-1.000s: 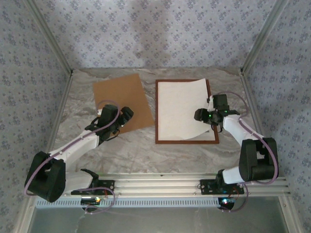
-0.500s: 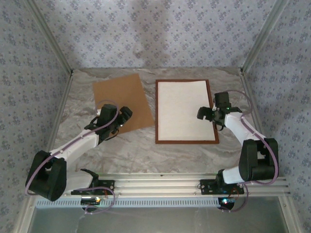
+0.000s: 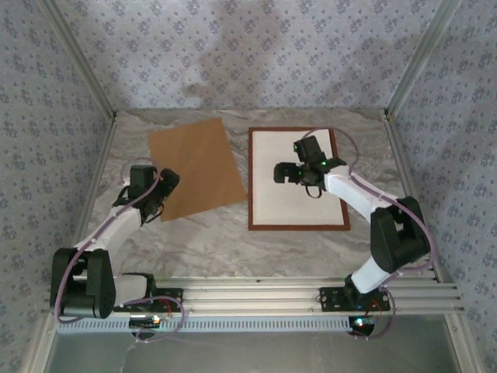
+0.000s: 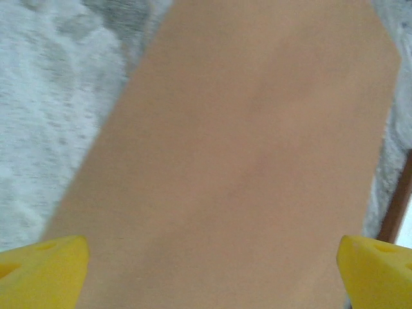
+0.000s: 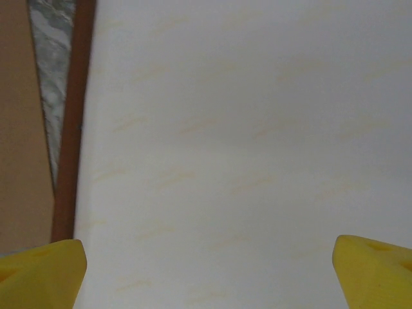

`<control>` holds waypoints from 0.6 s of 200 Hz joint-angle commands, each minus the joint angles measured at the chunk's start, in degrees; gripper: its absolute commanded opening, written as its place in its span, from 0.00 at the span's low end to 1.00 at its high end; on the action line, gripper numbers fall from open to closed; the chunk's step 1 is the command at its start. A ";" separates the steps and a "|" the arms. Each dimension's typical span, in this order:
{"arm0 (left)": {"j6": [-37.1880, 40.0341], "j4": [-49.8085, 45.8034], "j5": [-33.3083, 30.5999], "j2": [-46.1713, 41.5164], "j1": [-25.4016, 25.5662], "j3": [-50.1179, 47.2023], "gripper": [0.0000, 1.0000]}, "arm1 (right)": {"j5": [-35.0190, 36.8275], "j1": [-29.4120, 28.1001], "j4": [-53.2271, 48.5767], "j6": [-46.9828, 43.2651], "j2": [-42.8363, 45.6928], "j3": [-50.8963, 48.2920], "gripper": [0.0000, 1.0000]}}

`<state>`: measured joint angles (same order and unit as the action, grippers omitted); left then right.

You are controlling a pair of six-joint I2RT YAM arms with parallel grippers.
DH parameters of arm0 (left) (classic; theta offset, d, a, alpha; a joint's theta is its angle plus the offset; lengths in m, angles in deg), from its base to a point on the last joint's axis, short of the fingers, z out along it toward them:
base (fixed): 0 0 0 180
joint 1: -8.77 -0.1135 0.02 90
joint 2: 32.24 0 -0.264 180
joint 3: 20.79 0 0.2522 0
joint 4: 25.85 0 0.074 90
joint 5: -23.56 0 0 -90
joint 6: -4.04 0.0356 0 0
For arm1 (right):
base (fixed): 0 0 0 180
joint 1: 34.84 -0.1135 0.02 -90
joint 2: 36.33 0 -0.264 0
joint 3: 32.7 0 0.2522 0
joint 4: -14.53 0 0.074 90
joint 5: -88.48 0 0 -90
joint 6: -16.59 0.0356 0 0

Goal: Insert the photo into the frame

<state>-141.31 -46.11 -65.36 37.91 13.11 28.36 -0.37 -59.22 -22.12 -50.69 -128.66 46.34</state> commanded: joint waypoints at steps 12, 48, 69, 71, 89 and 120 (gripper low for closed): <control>2.58 -1.95 2.70 -2.77 -1.78 -3.27 0.99 | 2.76 1.46 -1.27 -0.33 -6.98 7.27 1.00; 2.00 -0.79 3.81 -3.22 -1.88 -5.07 0.98 | 2.95 6.14 -1.30 -1.05 -15.98 15.40 1.00; 2.09 -0.88 4.26 -3.28 -1.92 -4.98 0.98 | 2.09 9.49 -0.06 -0.19 -20.77 19.26 1.00; 2.09 -0.88 4.27 -3.33 -1.91 -4.94 0.99 | 1.86 9.80 -0.05 -0.15 -21.26 19.69 1.00; 2.24 -1.12 4.35 -3.29 -1.89 -4.64 0.99 | -0.95 12.14 -0.12 0.31 -25.71 24.38 1.00; 2.27 -1.55 4.22 -3.18 -1.89 -3.98 0.99 | -5.20 14.29 -1.51 1.07 -31.97 31.38 1.00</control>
<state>-140.15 -47.11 -61.73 35.68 11.62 23.66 -1.31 -45.69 -21.77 -50.69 -156.77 72.48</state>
